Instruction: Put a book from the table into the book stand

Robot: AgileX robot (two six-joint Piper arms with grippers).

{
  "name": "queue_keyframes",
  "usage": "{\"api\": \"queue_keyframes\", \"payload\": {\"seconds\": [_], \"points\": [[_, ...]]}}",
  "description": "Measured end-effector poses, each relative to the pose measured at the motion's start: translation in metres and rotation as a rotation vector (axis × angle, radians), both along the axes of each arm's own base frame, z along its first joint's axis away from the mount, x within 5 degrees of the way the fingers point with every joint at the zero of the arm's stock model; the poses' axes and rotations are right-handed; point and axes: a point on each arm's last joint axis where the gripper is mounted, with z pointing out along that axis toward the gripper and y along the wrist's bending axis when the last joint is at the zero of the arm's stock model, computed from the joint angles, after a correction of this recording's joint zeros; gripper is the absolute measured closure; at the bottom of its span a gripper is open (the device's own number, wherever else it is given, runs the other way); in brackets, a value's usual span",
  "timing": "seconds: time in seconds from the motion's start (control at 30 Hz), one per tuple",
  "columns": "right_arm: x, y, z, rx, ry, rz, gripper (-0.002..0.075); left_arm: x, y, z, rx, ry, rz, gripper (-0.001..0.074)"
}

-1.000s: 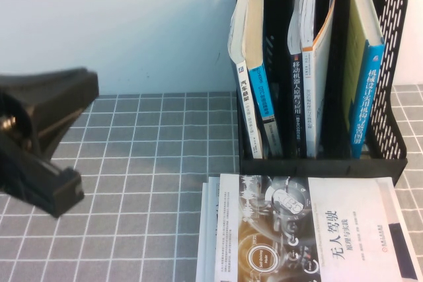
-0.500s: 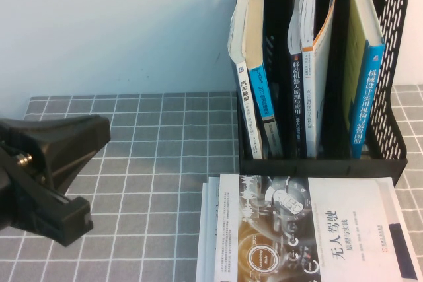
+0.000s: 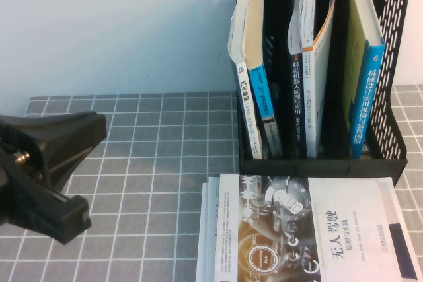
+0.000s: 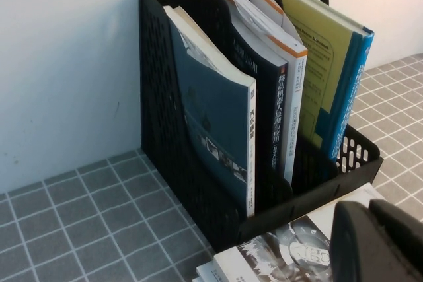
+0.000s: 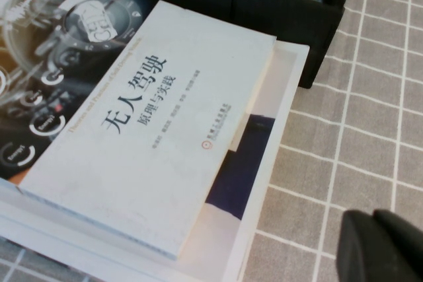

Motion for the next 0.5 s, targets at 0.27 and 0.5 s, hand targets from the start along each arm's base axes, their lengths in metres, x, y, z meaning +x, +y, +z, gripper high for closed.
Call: {"api": "queue_keyframes", "payload": {"seconds": [0.27, 0.5], "points": [[0.0, 0.0, 0.0, 0.0, 0.0, 0.0, 0.0729, -0.003, 0.005, -0.007, -0.036, -0.143, -0.009, 0.0734], [0.0, 0.0, 0.0, 0.0, 0.0, 0.0, 0.0729, -0.012, 0.036, -0.059, -0.084, -0.191, 0.145, 0.0734]]}}
